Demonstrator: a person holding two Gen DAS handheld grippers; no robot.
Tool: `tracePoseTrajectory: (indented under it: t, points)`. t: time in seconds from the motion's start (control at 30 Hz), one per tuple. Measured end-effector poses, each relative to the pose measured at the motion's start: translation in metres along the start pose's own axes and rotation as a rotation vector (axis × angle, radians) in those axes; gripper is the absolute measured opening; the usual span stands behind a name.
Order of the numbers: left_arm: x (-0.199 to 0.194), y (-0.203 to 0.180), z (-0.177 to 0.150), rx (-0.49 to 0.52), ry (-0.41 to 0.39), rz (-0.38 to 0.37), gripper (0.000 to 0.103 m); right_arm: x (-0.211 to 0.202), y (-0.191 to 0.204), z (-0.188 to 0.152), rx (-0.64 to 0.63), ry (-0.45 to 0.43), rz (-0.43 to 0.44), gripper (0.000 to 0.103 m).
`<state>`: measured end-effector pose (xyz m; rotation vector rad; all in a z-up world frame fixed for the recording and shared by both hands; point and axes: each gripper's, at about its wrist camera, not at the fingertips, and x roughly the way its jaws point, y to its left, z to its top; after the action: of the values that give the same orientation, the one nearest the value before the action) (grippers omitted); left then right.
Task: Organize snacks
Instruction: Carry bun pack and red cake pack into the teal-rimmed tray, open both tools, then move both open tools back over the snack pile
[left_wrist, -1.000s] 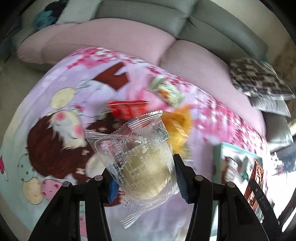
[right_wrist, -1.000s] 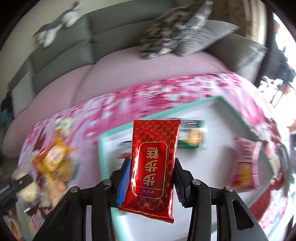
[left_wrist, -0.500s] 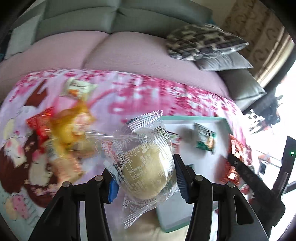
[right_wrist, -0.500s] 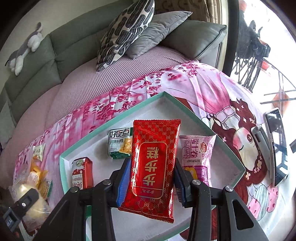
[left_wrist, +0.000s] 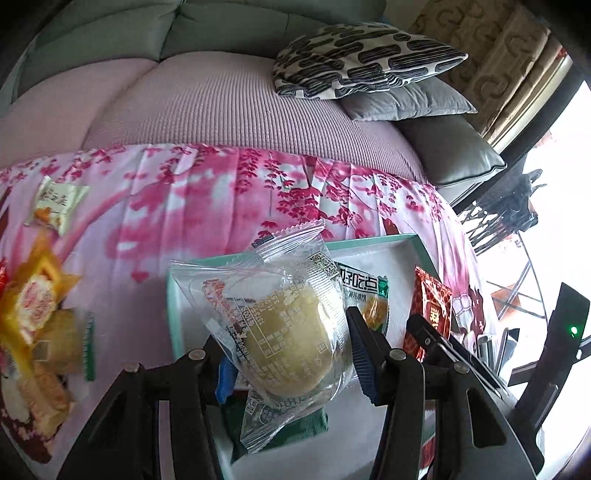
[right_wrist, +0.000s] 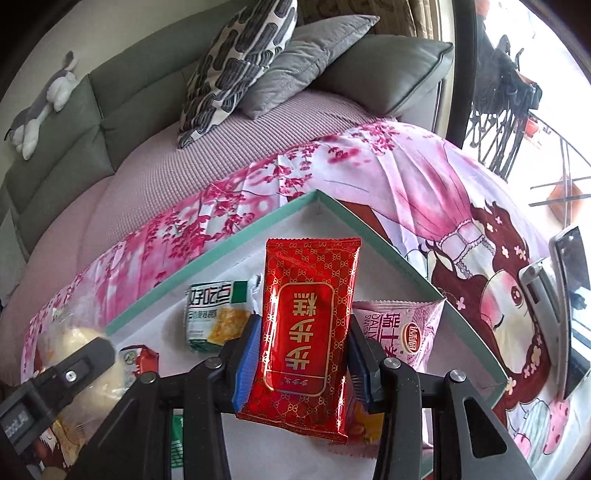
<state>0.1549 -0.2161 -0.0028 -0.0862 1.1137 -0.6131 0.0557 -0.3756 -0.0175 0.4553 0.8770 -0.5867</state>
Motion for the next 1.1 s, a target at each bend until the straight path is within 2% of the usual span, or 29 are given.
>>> tracePoseTrajectory:
  t: [0.23, 0.37, 0.6, 0.7, 0.77, 0.83, 0.9, 0.97, 1.1]
  points:
    - [0.017, -0.008, -0.002, 0.015, 0.013, 0.000, 0.055, 0.006, -0.002, 0.000, 0.006, 0.014, 0.005, 0.046]
    - [0.014, -0.013, -0.004, 0.030, 0.015, 0.006, 0.065, 0.006, 0.001, 0.000, -0.001, 0.022, -0.004, 0.046]
    - [0.004, -0.008, -0.003, 0.025, 0.015, 0.075, 0.065, 0.003, 0.002, -0.001, -0.009, 0.026, -0.006, 0.046]
    - [0.002, -0.001, -0.002, 0.007, 0.025, 0.133, 0.071, 0.002, 0.005, 0.000, -0.026, 0.029, -0.008, 0.048]
    - [0.001, 0.005, -0.002, -0.009, 0.036, 0.169, 0.072, 0.000, 0.007, 0.000, -0.036, 0.023, -0.015, 0.051]
    - [-0.001, 0.012, -0.001, -0.028, 0.043, 0.196, 0.073, 0.000, 0.009, 0.000, -0.044, 0.030, -0.006, 0.060]
    - [-0.004, 0.017, -0.001, -0.036, 0.035, 0.231, 0.074, -0.001, 0.010, 0.000, -0.046, 0.032, -0.003, 0.061]
    - [-0.007, 0.022, 0.000, -0.047, 0.026, 0.262, 0.085, -0.001, 0.012, 0.000, -0.052, 0.032, -0.003, 0.068]
    - [-0.008, 0.034, 0.001, -0.077, 0.019, 0.294, 0.085, -0.005, 0.017, -0.001, -0.070, 0.019, 0.004, 0.081]
